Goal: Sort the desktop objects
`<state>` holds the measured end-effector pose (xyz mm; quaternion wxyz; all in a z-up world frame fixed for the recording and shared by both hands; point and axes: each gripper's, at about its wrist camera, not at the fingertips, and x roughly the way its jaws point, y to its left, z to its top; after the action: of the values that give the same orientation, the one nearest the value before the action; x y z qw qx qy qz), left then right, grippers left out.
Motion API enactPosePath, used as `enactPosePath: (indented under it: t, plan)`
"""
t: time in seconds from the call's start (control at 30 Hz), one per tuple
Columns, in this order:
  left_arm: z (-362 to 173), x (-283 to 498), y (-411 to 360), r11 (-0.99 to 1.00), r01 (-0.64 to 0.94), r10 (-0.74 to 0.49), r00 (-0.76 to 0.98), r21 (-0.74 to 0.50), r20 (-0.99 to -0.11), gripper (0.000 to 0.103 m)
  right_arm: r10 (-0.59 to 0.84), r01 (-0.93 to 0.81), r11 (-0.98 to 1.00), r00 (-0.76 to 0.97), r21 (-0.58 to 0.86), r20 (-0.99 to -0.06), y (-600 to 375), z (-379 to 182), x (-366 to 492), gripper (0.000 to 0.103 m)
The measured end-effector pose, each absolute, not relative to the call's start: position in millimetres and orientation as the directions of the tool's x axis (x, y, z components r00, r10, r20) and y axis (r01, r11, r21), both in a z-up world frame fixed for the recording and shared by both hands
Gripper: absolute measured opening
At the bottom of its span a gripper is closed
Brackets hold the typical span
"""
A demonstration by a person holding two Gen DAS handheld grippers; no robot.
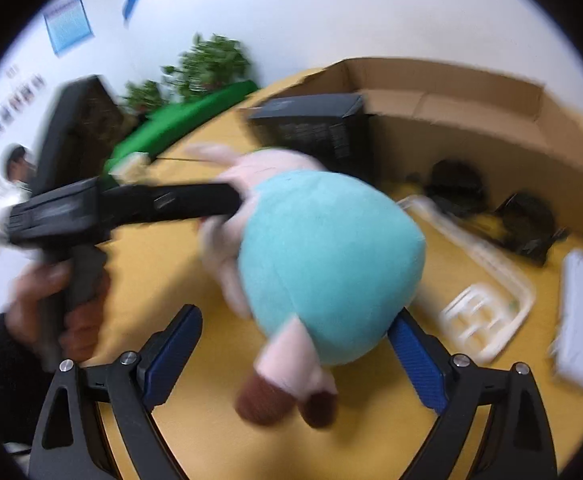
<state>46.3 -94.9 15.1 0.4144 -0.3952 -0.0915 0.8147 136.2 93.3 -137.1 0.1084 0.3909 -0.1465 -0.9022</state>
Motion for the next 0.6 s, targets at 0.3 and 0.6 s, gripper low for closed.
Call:
enactPosePath:
  t: [0.3, 0.6]
  plan:
    - [17.3, 40.1, -110.4, -0.639, -0.567, 0.754, -0.328, -0.520, -0.569, 0.092, -0.254, 0.103, -0.959, -0.731, 0.265, -0.633, 102.1, -115.5, 136.3, 0.095]
    - [1.9, 42.8, -109.7, -0.594, -0.579, 0.794, -0.311, -0.559, -0.522, 0.091, -0.280, 0.160, -0.957, -0.730, 0.242, -0.624, 108.8, -105.8, 114.1, 0.095]
